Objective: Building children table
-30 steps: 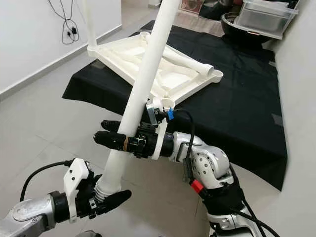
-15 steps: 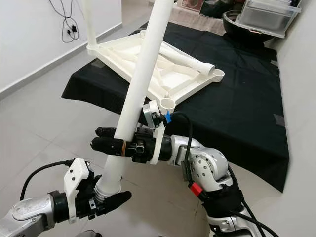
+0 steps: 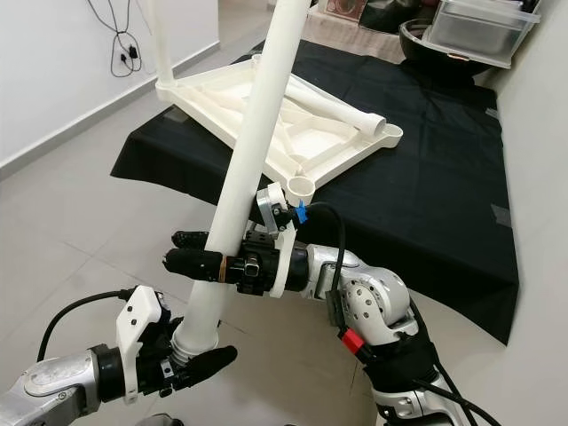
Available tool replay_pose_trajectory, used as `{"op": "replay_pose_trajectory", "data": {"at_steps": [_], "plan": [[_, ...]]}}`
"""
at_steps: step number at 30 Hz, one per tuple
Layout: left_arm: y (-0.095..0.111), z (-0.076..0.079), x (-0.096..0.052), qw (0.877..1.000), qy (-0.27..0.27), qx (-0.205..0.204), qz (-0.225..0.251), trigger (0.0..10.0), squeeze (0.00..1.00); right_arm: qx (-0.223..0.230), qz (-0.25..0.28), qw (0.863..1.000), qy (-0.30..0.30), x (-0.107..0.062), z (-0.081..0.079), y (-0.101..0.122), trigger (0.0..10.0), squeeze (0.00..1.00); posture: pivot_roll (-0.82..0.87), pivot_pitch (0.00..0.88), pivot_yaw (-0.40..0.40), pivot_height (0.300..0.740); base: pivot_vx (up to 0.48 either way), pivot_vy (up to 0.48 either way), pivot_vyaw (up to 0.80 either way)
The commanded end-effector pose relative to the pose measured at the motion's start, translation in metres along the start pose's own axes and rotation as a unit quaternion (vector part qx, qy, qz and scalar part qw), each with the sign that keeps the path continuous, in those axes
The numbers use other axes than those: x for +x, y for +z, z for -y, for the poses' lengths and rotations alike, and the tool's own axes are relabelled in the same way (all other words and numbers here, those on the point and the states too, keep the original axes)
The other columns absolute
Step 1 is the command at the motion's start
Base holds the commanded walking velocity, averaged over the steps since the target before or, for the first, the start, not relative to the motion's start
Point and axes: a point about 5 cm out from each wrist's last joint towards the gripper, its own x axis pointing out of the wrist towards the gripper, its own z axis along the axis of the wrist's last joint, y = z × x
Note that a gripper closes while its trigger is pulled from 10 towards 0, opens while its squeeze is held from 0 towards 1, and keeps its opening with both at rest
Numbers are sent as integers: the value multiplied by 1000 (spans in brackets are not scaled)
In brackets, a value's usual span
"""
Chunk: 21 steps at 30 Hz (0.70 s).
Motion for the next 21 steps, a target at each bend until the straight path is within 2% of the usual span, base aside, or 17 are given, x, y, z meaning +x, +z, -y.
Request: {"op": "replay_pose_trajectory", "data": {"at_steps": [1, 9, 12, 13, 14, 15, 16, 21], "plan": [[-3, 2, 0, 1000, -5, -10, -3, 10000, 1000, -7, 0, 1000, 17, 1, -5, 2, 0, 0, 111, 99, -88, 740, 0, 0, 0], [-2, -2, -1, 1000, 4, -7, 6, 10000, 1000, -12, 2, 1000, 15, 1, -5, 2, 0, 0, 109, 97, -86, 740, 0, 0, 0], [-5, -5, -2, 1000, 12, 3, -8, 10000, 1000, -16, 2, 1000, 14, 0, -5, 3, 0, 0, 109, 96, -86, 740, 0, 0, 0], [-12, -8, -5, 999, 21, 21, -29, 10000, 0, -18, -1, 1000, 9, -2, -5, 2, 0, 0, 110, 92, -88, 740, 0, 0, 0], [-15, -11, -7, 999, 31, 24, -35, 10000, 0, -25, -3, 1000, -1, -3, -4, 2, 1569, 0, 109, 91, -87, 740, 0, 0, 0], [-16, -13, -8, 998, 39, 26, -38, 10000, 0, -31, -5, 999, -8, -4, -3, 2, 1569, 0, 107, 89, -87, 740, 0, 0, 0], [-18, -14, -10, 998, 44, 27, -42, 10000, 0, -34, -4, 999, -17, -5, -1, 2, 10000, 0, 109, 86, -89, 740, 0, 0, 0], [-23, -14, -15, 997, 49, 30, -51, 10000, 0, -51, 15, 996, -71, -11, 10, 7, 10000, 0, 111, 82, -91, 740, 0, 0, 0]]}}
